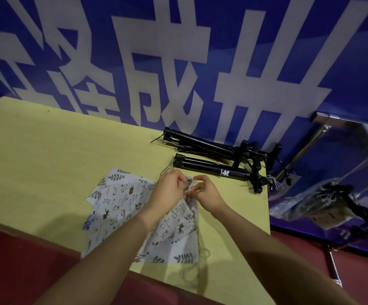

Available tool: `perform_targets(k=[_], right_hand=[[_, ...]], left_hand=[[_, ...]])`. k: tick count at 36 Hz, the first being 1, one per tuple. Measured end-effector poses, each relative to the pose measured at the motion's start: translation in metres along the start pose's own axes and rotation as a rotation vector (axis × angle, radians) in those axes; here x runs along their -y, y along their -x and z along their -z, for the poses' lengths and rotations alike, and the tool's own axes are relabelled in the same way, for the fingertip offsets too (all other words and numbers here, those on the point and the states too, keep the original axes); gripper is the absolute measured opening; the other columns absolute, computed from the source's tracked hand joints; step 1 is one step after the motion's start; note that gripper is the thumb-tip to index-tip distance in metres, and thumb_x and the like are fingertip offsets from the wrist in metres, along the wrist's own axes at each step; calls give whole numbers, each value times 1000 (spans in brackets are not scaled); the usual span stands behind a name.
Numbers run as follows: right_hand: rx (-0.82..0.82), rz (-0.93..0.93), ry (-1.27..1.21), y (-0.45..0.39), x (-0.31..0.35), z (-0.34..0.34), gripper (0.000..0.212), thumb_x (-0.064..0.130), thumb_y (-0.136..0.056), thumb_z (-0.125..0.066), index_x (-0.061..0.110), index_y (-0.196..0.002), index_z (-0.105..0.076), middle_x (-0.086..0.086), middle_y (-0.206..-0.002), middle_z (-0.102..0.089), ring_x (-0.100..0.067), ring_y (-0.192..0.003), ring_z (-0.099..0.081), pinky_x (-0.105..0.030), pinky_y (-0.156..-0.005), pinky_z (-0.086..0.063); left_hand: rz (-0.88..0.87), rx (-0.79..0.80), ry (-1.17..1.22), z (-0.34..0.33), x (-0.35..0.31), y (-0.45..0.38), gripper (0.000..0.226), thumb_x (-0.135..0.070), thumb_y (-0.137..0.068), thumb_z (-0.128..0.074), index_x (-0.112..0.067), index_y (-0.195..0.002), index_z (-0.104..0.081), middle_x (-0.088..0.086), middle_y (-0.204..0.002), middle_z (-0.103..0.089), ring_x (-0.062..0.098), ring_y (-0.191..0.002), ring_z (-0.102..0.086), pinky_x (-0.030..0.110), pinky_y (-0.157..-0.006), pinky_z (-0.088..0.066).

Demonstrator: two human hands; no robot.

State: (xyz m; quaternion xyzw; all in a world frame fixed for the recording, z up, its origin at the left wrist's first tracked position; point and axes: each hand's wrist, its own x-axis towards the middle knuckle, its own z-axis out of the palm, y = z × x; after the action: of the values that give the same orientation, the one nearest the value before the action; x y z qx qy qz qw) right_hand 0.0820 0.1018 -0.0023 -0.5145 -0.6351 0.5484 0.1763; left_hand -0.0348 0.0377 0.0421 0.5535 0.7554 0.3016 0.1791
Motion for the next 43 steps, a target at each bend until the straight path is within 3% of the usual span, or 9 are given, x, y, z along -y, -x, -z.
perform_targets(k=[3,8,15,18,21,27,31,37,43], right_hand=[[-33,11,72,-2,-4,0,47,-4,-83,-59,8,-126,-44,-5,-81,-57,-21,-77,-58,-31,-64,-46],[-140,72,263,-8,-13,1,45,-8,-85,-48,6,-127,-44,0,-72,-51,-22,-75,-53,-34,-64,-44],[-153,55,176,-21,-26,11,27,2,-92,-45,8,-116,-56,-6,-95,-58,-19,-72,-55,-27,-53,-42],[-259,32,294,-28,-38,22,30,-2,-91,-41,7,-113,-59,-11,-112,-57,-21,-83,-56,-32,-69,-47],[-210,-12,463,-34,-51,29,40,-7,-86,-44,7,-120,-58,-14,-122,-53,-28,-105,-56,-35,-86,-48],[-133,-37,635,-47,-69,21,36,12,-88,-60,12,-124,-55,-12,-124,-52,-30,-109,-52,-39,-94,-47],[-167,-30,675,-55,-72,16,32,16,-90,-60,12,-122,-55,-12,-125,-49,-31,-112,-49,-38,-96,-44],[-193,-46,692,-61,-75,11,18,13,-94,-49,5,-108,-57,-17,-119,-49,-35,-106,-49,-39,-90,-43],[-218,-161,685,-53,-72,14,25,8,-94,-42,2,-118,-49,-15,-121,-47,-34,-110,-50,-44,-93,-40]], left_hand=[[35,10,-262,6,1,3,26,-8,-92,-48,-13,-112,-63,4,-117,-55,21,-100,-55,30,-79,-45],[163,157,-717,10,4,0,56,0,-83,-58,-6,-135,-39,9,-133,-40,31,-120,-41,35,-89,-44],[197,281,-566,8,6,-8,76,-3,-80,-66,-8,-143,-23,8,-140,-29,32,-119,-43,35,-77,-46],[204,289,-521,6,10,-12,75,-4,-81,-65,-10,-143,-23,7,-142,-27,31,-118,-43,31,-73,-41],[185,299,-430,1,14,-14,76,0,-81,-63,-12,-144,-23,5,-145,-25,29,-116,-45,28,-72,-40],[152,272,-229,-15,18,-21,87,5,-80,-60,-13,-150,-13,2,-154,-15,25,-128,-39,33,-95,-48],[128,255,-149,-23,21,-26,89,3,-79,-63,-14,-150,-13,2,-151,-20,22,-128,-39,34,-97,-49],[134,341,-167,-31,23,-26,93,2,-81,-61,-17,-151,-4,-1,-156,-11,26,-133,-34,38,-105,-42],[174,430,-170,-29,23,-25,88,-4,-85,-60,-22,-152,-5,-5,-159,-8,34,-145,-13,48,-118,-19]])
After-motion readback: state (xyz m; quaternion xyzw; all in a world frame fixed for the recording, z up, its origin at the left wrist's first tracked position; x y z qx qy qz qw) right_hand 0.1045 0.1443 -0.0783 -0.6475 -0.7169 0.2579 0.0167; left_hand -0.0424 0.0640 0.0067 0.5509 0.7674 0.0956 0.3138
